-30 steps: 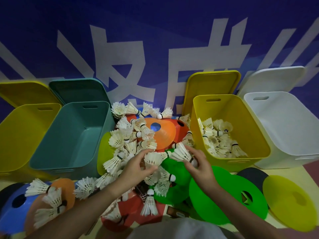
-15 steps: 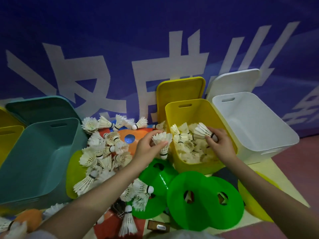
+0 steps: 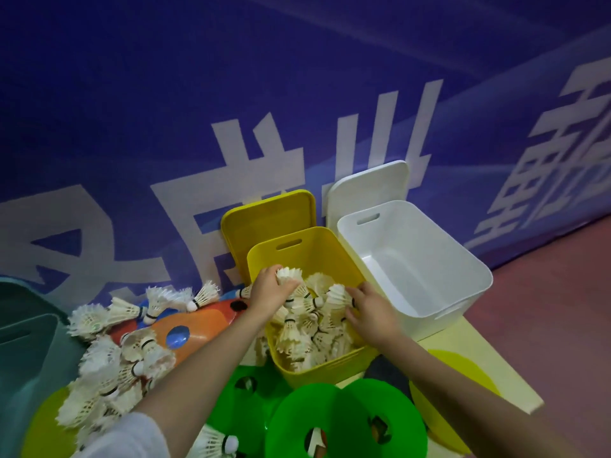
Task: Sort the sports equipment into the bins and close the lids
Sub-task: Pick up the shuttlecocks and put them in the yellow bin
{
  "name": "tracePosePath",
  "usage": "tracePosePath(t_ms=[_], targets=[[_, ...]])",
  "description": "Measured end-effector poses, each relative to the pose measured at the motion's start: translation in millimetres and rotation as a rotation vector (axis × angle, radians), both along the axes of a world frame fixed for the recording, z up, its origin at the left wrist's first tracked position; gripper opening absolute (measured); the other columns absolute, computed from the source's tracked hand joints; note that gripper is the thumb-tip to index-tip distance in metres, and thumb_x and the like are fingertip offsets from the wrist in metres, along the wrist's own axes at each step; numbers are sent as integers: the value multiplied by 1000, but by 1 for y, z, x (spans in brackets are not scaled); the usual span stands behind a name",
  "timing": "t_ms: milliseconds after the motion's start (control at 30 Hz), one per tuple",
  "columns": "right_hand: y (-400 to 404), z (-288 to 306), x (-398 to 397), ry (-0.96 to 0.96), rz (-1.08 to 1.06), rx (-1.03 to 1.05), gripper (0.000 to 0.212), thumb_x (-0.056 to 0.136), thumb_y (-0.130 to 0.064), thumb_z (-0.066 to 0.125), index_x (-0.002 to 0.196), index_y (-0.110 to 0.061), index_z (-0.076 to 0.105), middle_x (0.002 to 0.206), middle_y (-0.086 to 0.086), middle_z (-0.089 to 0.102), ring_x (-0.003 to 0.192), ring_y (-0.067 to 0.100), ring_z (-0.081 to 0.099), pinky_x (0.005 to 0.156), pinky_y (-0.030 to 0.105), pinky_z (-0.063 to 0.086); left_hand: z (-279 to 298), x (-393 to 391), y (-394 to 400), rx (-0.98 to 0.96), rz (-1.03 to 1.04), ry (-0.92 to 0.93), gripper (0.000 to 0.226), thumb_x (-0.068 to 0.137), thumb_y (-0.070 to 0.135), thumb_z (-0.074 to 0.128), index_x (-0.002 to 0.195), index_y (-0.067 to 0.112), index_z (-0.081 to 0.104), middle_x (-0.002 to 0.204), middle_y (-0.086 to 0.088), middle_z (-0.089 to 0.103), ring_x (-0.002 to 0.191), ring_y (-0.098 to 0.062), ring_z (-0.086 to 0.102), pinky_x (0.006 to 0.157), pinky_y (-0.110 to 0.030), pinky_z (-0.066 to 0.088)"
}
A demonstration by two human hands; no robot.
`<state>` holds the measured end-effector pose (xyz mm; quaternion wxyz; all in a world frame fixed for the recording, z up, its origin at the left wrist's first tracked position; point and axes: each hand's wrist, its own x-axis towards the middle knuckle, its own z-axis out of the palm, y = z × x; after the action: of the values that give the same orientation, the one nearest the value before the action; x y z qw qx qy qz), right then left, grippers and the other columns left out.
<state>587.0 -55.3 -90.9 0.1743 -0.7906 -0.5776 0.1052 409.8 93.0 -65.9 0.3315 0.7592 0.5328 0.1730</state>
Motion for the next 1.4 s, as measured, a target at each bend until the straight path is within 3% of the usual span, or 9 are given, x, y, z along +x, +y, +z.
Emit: tracePosePath(t_ms=[167,400,567,667,767,967,1067,1200,1400], targets=[[4,-2,1,19,-12,-1,47,94,-34,46,138,-18,45,114,3,47,88,23,59,72,35,50,-26,15,30,-36,-62,241,74,90,44,60,148,7,31,149,-14,38,135,-30,39,106,-38,37],[5,-7,4,55,13,-11,49,94,-36,43,141,-22,41,122,0,46,94,20,57,74,33,51,-58,24,45,-49,68,253,72,87,51,60,144,12,39,141,-12,49,124,-30,50,97,-38,45],[4,-11,6,54,45,6,49,93,-36,44,140,-22,44,119,0,48,88,20,58,70,34,51,-65,25,55,-70,-107,607,45,86,50,59,110,13,62,111,-6,65,99,-25,59,82,-33,50],[4,-16,7,32,67,37,49,93,-35,46,139,-19,46,117,2,50,84,22,59,64,33,50,-67,25,58,64,-185,735,57,89,48,57,133,12,48,137,-11,50,126,-28,44,101,-38,43],[4,-15,7,3,95,21,48,94,-33,46,139,-16,46,117,4,51,86,25,59,64,34,49,-56,28,56,194,-185,559,71,93,47,52,150,16,25,156,-9,23,145,-27,17,114,-42,26],[27,-1,15,213,34,18,43,96,-33,51,136,-17,51,124,4,55,108,24,57,88,31,43,-28,1,32,593,-133,260,54,90,26,57,141,15,43,155,-10,27,145,-28,16,115,-50,19],[72,1,15,321,-44,66,39,95,-27,55,131,-12,55,125,11,59,113,27,55,92,32,42,-37,-24,21,392,41,189,59,96,21,48,150,12,25,158,-12,15,145,-30,14,115,-44,21],[125,-27,-1,421,-94,2,39,95,-21,54,133,-12,54,124,17,58,114,32,55,96,35,42,-43,-29,14,32,239,-10,54,102,23,33,153,19,14,118,-17,60,89,-32,62,75,-44,51],[135,-88,-17,233,-65,-235,42,97,-26,49,139,-22,48,141,9,50,127,30,47,101,38,45,-40,-31,9,42,336,-76,51,102,22,35,150,32,22,73,-1,56,54,-16,50,46,-29,31]])
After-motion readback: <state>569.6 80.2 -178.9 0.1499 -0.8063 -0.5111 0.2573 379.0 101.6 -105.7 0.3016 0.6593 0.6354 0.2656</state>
